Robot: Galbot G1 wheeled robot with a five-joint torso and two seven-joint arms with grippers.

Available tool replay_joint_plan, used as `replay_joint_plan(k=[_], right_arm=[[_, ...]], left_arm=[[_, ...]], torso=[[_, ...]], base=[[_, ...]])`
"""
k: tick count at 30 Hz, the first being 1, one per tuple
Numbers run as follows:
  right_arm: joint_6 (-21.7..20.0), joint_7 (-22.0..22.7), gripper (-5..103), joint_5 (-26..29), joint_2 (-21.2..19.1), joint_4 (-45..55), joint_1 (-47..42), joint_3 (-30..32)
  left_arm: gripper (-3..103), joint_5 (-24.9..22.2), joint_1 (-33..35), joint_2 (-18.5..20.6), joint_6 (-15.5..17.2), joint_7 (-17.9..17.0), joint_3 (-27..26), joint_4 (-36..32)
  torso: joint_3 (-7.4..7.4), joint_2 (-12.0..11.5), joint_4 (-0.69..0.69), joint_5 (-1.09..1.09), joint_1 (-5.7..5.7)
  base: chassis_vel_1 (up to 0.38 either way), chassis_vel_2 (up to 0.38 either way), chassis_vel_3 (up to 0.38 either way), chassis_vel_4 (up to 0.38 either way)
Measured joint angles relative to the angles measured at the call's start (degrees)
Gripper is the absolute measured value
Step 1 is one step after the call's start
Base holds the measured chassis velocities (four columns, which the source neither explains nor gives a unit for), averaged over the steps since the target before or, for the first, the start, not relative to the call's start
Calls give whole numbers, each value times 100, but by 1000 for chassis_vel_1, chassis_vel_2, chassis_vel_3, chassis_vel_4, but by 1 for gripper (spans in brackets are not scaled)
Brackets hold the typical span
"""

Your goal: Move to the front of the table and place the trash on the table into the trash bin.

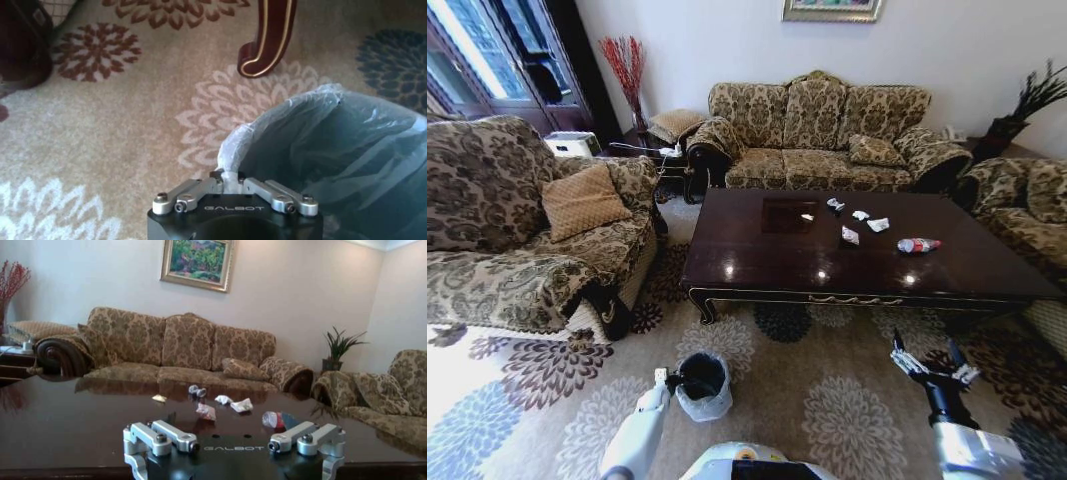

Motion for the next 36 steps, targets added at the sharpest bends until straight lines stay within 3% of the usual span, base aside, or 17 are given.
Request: replay_joint_plan(k=[7,10,11,12,14,15,19,21,23,26,28,29,31,33,34,36], right_arm=[[-40,44,100,-23,-10,2,41,-30],[-84,87,100,-16,-73,-1,62,-34],[-118,114,100,5,-120,1,93,-34],[-118,114,100,5,-120,1,93,-34],[-186,138,100,53,-211,4,176,-35],[-186,138,100,53,-211,4,176,-35],[-464,145,100,139,-455,-73,470,-113],[-520,145,100,149,-499,-94,541,-134],[-716,138,100,227,-662,-123,725,-175],[-824,110,100,308,-774,-134,804,-179],[-926,53,100,444,-954,-207,926,-178],[-926,53,100,444,-954,-207,926,-178],[-952,35,100,547,-1102,-315,1057,-171],[-987,38,100,591,-1171,-335,1124,-157],[-987,38,100,591,-1171,-335,1124,-157],[-1103,87,100,603,-1193,-266,1189,-105]], left_arm=[[2,93,-39,-2,-91,13,-34,70],[2,97,303,34,-105,9,-84,-551],[2,37,583,86,-23,1,-128,-1045],[2,37,583,86,-23,1,-128,-1045],[2,-119,1107,173,128,-47,-194,-2025],[2,-119,1107,173,128,-47,-194,-2025],[2,-281,2161,384,491,-131,-493,-4155],[2,-328,2343,401,550,-135,-558,-4519],[2,-383,2982,411,702,-150,-867,-5727],[2,-380,3421,375,744,-152,-1088,-6464],[2,-288,4053,264,933,-121,-1419,-7605],[2,-288,4053,264,933,-121,-1419,-7605],[2,-268,4437,179,1152,-102,-1696,-8598],[2,-329,4571,158,1237,-124,-1825,-9226],[2,-329,4571,158,1237,-124,-1825,-9226],[2,-485,4552,178,1289,-321,-1860,-9875]], torso=[[-1,0,-3,-2,0],[0,0,-1,-5,0],[-1,0,-2,-2,0],[-1,0,-2,-2,0],[-1,0,2,-3,0],[-1,0,2,-3,0],[-1,1,0,-1,-1],[-1,1,0,-2,0],[-2,1,-2,-1,0],[-1,1,-1,0,0],[-1,1,2,-1,-1],[-1,1,2,-1,-1],[-2,1,1,0,-1],[-1,1,1,0,-1],[-1,1,1,0,-1],[-1,1,-2,2,-1]], base=[[0,0,0,0],[0,0,0,0],[0,0,0,0],[0,0,0,0],[0,0,0,0],[0,0,0,0],[0,0,0,0],[0,0,0,0],[0,0,0,0],[0,0,0,0],[0,0,0,0],[0,0,0,0],[0,0,0,0],[0,0,0,0],[0,0,0,0],[0,0,0,0]])
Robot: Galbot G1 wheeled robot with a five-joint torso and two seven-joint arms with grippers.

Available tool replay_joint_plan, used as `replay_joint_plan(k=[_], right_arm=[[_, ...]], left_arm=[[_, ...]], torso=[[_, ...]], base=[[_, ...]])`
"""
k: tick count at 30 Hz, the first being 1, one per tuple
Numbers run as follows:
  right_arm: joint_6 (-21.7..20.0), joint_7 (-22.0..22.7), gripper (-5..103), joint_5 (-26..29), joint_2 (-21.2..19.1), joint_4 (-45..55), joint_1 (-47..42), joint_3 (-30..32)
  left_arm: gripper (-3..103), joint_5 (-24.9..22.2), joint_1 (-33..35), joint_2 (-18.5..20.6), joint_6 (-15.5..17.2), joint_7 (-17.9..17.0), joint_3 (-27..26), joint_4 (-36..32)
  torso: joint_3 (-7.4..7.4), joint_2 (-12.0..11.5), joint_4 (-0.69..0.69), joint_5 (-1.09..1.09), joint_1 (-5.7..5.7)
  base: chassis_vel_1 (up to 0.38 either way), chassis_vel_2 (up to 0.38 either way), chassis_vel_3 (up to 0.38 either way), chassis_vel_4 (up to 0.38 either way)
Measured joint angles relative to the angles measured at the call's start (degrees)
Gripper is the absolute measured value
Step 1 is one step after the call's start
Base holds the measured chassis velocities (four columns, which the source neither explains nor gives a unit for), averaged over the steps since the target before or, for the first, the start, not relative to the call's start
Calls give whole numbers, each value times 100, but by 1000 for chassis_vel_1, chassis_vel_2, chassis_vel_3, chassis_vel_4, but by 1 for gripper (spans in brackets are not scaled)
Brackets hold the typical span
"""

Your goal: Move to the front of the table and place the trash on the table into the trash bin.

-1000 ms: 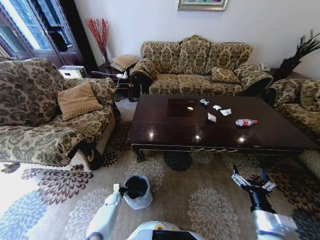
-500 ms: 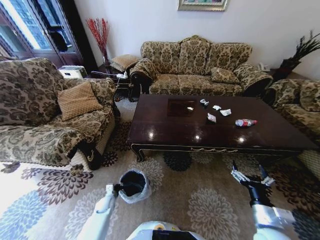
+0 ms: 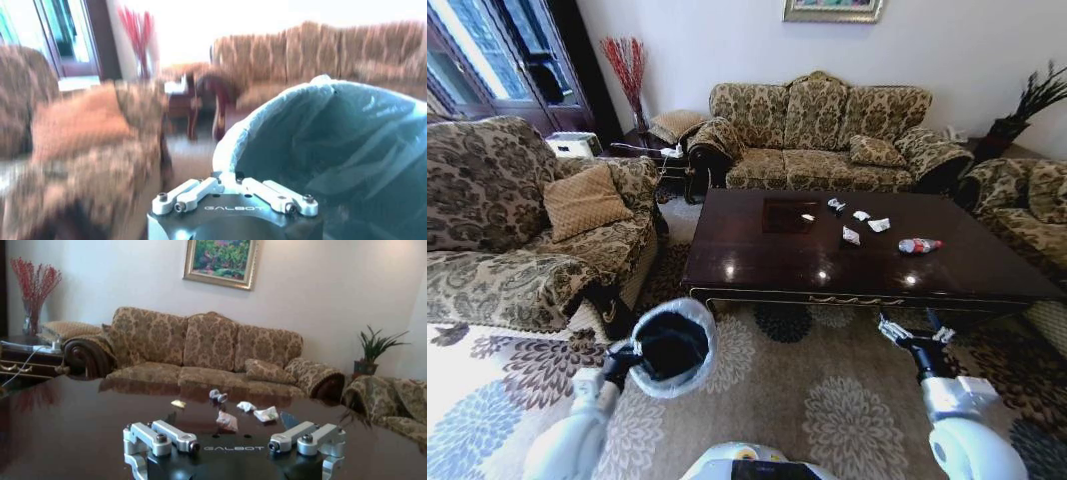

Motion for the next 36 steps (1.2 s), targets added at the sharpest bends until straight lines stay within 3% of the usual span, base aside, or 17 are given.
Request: replay_joint_plan(k=[4,7,10,36], right_arm=[[94,-189,100,84,20,242,-114,151],[75,-664,100,220,53,543,-387,469],[74,-818,100,317,69,707,-516,625],[-208,-575,100,134,282,1025,-521,435]], left_arm=[[2,-355,-248,46,-60,-285,169,-364],[2,-442,-379,50,-137,-218,269,-479],[2,-443,-428,52,-201,-180,328,-464],[2,-431,-734,96,-276,36,444,-114]], torso=[[0,0,0,-3,0],[0,0,-1,-6,0],[0,0,0,-4,0],[-1,0,1,-4,-2]], base=[[0,0,0,0],[0,0,0,0],[0,0,0,0],[-79,88,83,-80]])
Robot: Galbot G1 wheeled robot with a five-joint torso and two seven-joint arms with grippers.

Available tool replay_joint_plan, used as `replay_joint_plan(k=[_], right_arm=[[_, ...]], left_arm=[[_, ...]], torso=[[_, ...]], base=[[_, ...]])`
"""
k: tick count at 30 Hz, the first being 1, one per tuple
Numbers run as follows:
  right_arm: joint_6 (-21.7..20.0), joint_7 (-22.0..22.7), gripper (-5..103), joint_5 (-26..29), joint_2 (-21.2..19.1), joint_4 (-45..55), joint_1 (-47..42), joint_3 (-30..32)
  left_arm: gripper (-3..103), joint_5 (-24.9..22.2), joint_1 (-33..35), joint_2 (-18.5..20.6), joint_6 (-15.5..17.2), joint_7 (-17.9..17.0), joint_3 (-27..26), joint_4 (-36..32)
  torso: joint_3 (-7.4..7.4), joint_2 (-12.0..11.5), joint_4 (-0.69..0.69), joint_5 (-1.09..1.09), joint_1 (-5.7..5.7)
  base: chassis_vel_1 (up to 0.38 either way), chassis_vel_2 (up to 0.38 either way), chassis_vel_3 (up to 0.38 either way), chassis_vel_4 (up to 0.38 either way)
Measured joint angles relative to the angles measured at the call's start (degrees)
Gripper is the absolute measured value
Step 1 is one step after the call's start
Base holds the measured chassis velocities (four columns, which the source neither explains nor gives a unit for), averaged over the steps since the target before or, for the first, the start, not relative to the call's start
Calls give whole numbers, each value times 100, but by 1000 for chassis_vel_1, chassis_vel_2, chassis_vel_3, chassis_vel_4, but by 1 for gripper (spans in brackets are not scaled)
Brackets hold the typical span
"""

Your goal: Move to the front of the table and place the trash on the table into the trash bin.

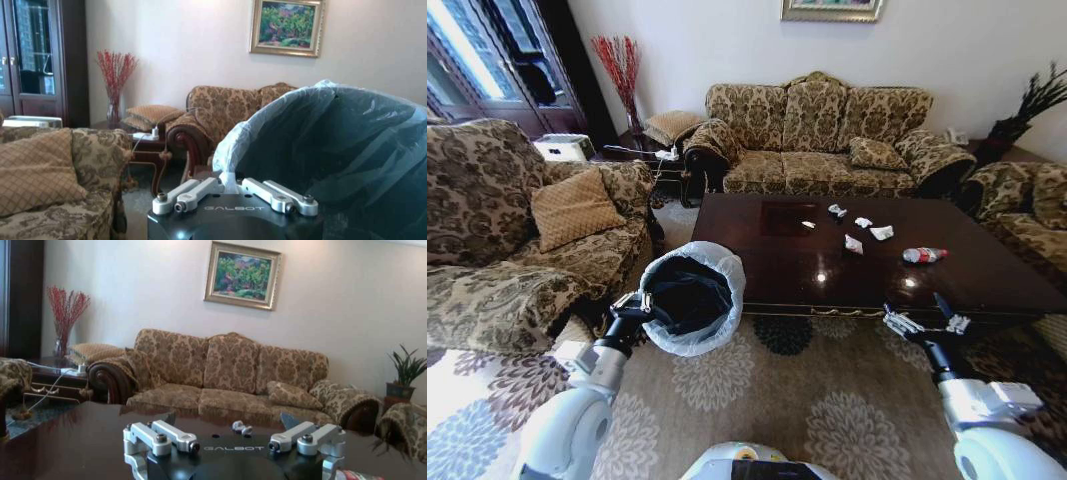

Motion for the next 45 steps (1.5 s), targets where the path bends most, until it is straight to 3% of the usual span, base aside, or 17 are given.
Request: replay_joint_plan(k=[16,26,45], right_arm=[[-237,-65,100,-173,61,4,36,-99],[-268,-49,100,-209,86,-24,62,-144],[-49,-131,100,-174,179,-83,-53,-115]], left_arm=[[2,33,10,35,-69,107,-16,108],[2,95,63,18,-136,182,-3,119],[2,299,236,-95,-327,348,20,38]], torso=[[0,-1,0,0,-1],[0,2,0,-1,1],[0,1,0,2,0]], base=[[-133,77,127,-83],[-128,-207,138,181],[-375,-275,371,265]])
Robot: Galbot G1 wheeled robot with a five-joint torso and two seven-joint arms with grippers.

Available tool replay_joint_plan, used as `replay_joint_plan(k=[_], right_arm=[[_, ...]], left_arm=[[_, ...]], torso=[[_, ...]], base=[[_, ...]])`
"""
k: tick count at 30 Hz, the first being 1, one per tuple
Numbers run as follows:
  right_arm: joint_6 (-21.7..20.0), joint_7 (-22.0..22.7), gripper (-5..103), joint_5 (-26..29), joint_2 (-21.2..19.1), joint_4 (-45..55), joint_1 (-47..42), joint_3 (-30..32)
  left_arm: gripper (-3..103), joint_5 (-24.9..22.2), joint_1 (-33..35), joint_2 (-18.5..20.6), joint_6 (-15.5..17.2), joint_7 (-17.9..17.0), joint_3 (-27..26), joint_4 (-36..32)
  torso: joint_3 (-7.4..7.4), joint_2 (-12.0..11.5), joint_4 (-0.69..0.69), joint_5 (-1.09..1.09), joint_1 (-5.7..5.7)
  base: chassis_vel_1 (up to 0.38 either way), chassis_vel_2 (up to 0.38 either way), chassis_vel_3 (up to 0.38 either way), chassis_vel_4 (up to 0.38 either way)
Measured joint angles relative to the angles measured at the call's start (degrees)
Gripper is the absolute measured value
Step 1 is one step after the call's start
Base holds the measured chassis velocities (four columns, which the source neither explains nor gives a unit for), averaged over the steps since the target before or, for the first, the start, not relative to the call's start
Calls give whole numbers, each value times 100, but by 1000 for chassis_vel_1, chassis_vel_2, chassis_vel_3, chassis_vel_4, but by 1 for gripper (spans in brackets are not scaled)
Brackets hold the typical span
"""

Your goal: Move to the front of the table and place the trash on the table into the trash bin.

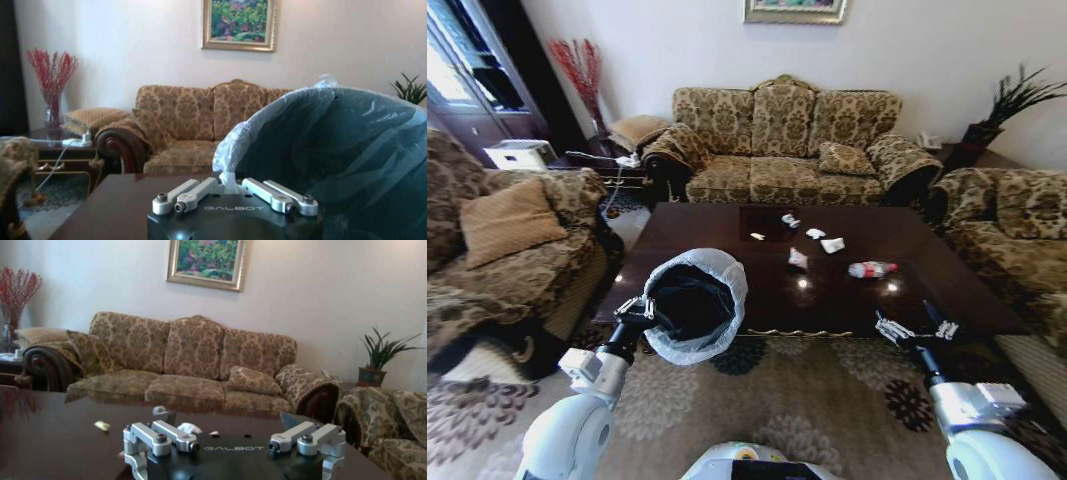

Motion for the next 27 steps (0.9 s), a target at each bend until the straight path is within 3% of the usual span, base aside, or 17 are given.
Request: replay_joint_plan(k=[8,16,22,27], right_arm=[[173,-48,100,-44,58,-76,-62,23],[418,-62,100,-259,66,-166,-62,-18],[483,-81,100,-162,3,-480,68,-162],[820,-213,100,-135,12,-1004,177,-307]], left_arm=[[2,2,55,-13,-39,51,4,-61],[2,17,68,-48,-50,52,26,-69],[2,116,13,-100,-82,8,32,-19],[2,126,11,-149,-104,-125,28,-12]], torso=[[2,-2,0,-3,4],[-1,0,0,-3,0],[5,-4,0,-4,12],[1,-3,0,0,1]], base=[[-390,21,388,-48],[-272,259,297,-256],[-125,170,124,-162],[-13,22,4,-1]])
